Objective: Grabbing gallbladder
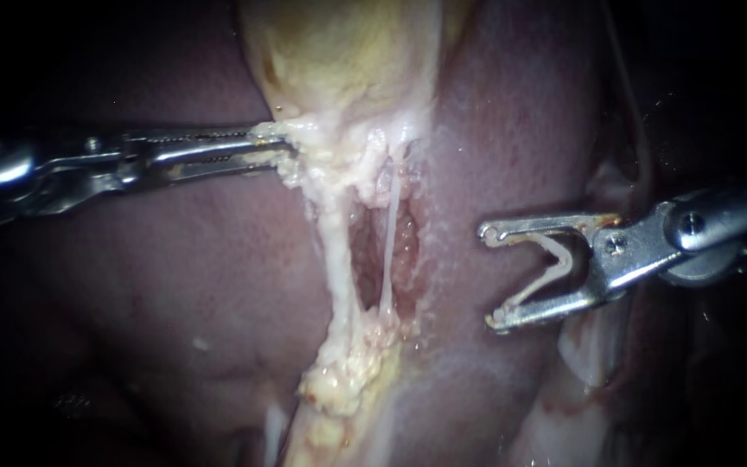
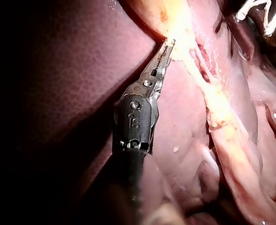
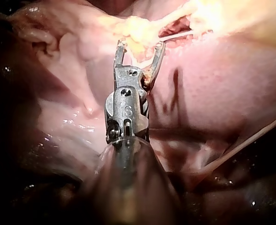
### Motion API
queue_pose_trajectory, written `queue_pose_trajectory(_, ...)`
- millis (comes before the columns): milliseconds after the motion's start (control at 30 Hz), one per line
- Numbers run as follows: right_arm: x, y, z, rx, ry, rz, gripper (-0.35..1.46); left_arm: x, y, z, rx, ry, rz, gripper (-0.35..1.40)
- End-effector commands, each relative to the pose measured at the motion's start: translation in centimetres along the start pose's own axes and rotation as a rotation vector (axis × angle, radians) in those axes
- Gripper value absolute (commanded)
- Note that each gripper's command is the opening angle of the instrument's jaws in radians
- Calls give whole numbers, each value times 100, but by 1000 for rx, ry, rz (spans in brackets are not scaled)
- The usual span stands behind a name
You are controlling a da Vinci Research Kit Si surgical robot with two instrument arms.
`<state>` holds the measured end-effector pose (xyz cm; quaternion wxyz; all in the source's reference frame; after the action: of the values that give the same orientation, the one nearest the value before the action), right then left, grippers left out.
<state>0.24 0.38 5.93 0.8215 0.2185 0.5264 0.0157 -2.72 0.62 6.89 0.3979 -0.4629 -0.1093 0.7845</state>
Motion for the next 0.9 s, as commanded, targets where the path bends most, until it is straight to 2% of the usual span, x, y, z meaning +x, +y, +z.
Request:
queue_pose_trajectory(33,0,0,0,0,0,0,50,6,-2,-6,0,-1,-6,-35)
queue_pose_trajectory(167,0,0,0,0,0,0,50,27,-8,-28,-1,-6,-20,-35)
queue_pose_trajectory(267,0,0,0,0,0,0,50,42,-10,-43,1,16,-40,-35)
queue_pose_trajectory(333,0,0,0,0,0,0,50,49,-11,-49,5,20,-46,-35)
queue_pose_trajectory(900,0,-1,0,0,0,0,50,50,-10,-53,19,28,-47,-35)
